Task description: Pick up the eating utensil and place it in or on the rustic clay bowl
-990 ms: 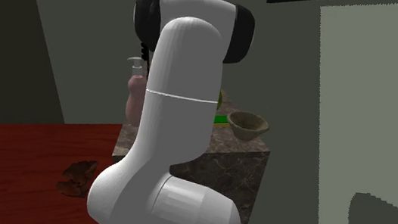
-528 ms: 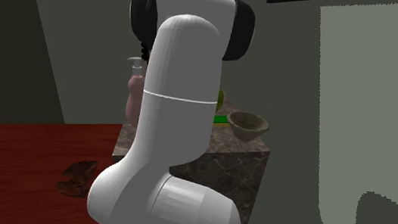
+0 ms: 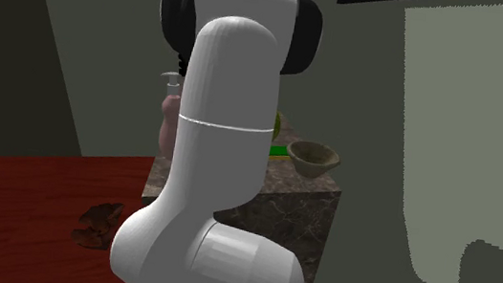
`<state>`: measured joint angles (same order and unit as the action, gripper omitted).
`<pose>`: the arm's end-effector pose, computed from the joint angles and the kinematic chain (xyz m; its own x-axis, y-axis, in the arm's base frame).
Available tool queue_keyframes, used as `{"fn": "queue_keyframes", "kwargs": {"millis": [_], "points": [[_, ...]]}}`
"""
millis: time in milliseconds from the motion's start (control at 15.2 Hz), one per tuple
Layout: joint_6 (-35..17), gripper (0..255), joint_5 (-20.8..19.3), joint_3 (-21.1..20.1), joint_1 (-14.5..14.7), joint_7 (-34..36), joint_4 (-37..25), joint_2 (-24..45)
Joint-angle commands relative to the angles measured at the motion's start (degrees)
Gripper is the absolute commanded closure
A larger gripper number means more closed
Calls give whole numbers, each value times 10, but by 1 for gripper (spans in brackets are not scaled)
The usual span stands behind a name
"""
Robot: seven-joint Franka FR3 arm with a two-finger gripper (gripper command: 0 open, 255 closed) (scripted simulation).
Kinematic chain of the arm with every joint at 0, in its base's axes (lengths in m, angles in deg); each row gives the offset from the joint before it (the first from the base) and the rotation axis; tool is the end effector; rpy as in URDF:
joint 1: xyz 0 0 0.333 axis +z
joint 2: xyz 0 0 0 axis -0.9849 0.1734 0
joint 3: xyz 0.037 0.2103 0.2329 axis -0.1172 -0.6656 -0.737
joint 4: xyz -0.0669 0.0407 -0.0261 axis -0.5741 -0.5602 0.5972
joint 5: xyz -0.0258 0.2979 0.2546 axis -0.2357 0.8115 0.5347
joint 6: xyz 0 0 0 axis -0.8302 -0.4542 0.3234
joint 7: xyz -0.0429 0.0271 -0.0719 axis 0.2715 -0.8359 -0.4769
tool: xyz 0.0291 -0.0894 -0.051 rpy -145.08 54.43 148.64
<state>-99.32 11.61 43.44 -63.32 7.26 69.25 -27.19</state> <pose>0.5178 0.3243 0.4477 0.8430 0.4901 -0.2218 0.5225 -0.8440 0.1210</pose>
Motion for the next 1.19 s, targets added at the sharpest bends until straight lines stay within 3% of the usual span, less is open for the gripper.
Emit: {"fn": "queue_keyframes", "kwargs": {"millis": [0,594,1122], "points": [[17,255,1,0,0,-2,-14,-3],[81,255,3,-2,4,-10,-76,-6],[59,255,-1,38,-64,-113,-32,-45]]}}
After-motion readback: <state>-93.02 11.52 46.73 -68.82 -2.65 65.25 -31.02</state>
